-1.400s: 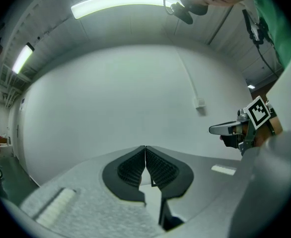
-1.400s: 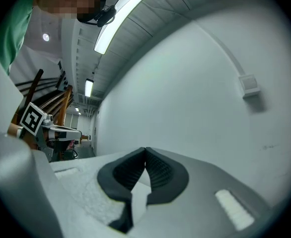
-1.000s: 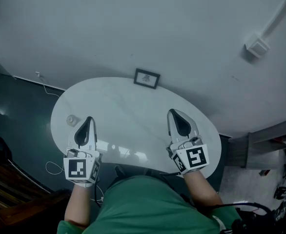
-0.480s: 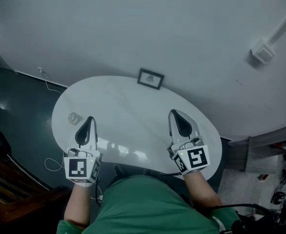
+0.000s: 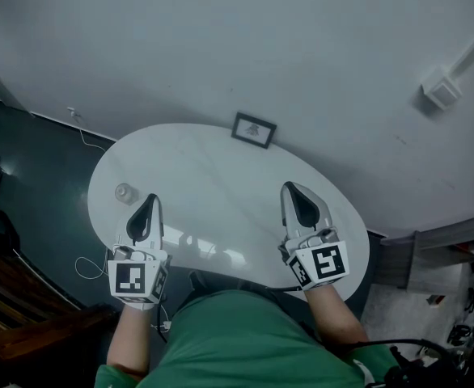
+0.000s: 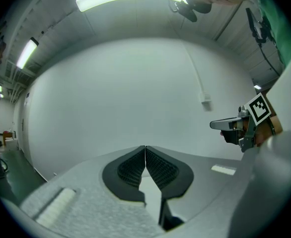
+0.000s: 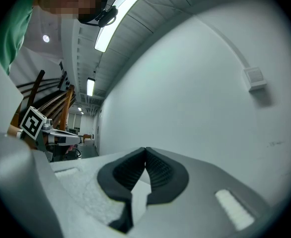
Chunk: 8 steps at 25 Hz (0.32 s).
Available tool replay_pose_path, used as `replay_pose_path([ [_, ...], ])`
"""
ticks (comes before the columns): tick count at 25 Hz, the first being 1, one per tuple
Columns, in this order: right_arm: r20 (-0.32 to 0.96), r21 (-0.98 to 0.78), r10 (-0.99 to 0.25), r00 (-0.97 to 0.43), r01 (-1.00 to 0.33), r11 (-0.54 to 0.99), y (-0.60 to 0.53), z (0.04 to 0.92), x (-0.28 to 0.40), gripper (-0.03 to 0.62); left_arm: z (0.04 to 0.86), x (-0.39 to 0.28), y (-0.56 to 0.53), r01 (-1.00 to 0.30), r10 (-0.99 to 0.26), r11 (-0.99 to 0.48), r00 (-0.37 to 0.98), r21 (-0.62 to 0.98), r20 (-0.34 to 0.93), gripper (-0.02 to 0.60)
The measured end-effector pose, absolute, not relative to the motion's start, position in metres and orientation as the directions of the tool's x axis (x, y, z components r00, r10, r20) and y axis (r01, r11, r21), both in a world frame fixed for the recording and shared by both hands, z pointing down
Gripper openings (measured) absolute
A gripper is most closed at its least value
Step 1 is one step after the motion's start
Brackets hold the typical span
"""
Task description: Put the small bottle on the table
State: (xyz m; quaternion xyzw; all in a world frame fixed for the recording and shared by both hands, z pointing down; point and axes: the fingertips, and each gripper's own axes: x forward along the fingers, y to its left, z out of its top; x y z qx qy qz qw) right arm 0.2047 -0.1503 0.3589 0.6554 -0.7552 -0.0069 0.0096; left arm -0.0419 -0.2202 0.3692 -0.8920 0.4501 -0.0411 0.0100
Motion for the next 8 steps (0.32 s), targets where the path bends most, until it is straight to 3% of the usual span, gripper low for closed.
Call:
replay_pose_path([
  [8, 0.003, 0.022, -0.988, -0.158, -0.987, 0.158, -0.1453, 0.3585, 0.2106, 0.003, 0.3735, -0.0378, -0.2111, -0.804, -0.808, -0.589, 0.587, -0.075, 0.053, 0.012],
])
